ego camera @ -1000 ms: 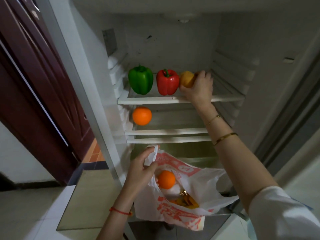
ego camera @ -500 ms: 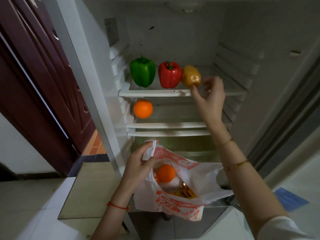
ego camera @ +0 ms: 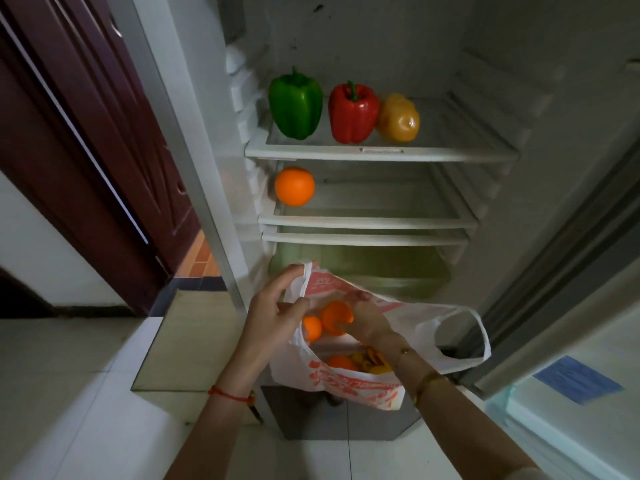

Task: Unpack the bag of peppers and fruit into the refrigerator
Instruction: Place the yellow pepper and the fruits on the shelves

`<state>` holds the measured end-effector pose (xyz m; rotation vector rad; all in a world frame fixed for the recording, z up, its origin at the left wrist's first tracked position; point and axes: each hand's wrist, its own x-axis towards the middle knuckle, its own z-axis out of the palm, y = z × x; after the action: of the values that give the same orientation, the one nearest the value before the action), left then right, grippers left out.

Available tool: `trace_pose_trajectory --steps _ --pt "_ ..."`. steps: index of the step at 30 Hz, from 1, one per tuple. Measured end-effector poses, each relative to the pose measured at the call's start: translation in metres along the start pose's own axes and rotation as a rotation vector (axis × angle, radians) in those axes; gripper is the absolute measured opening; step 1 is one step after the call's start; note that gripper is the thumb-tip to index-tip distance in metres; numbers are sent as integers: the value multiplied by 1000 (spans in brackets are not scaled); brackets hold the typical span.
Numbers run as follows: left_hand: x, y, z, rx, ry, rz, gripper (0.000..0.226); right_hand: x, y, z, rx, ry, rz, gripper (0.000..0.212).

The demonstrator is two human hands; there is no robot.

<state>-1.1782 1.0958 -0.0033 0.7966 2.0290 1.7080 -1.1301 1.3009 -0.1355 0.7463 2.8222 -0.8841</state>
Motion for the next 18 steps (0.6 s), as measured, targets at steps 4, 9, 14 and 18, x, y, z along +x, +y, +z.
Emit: trace_pose_trajectory --steps 4,9,14,18 --pt "-2 -5 -5 -5 -14 -7 49 17 7 28 63 2 155 57" --pt "-1 -9 -8 5 22 -18 47 23 2 38 -64 -1 139 87" --pt "2 -13 -8 -2 22 -24 49 20 3 32 -35 50 95 107" --pt "5 -10 -8 -8 20 -22 50 2 2 14 171 119 -38 115"
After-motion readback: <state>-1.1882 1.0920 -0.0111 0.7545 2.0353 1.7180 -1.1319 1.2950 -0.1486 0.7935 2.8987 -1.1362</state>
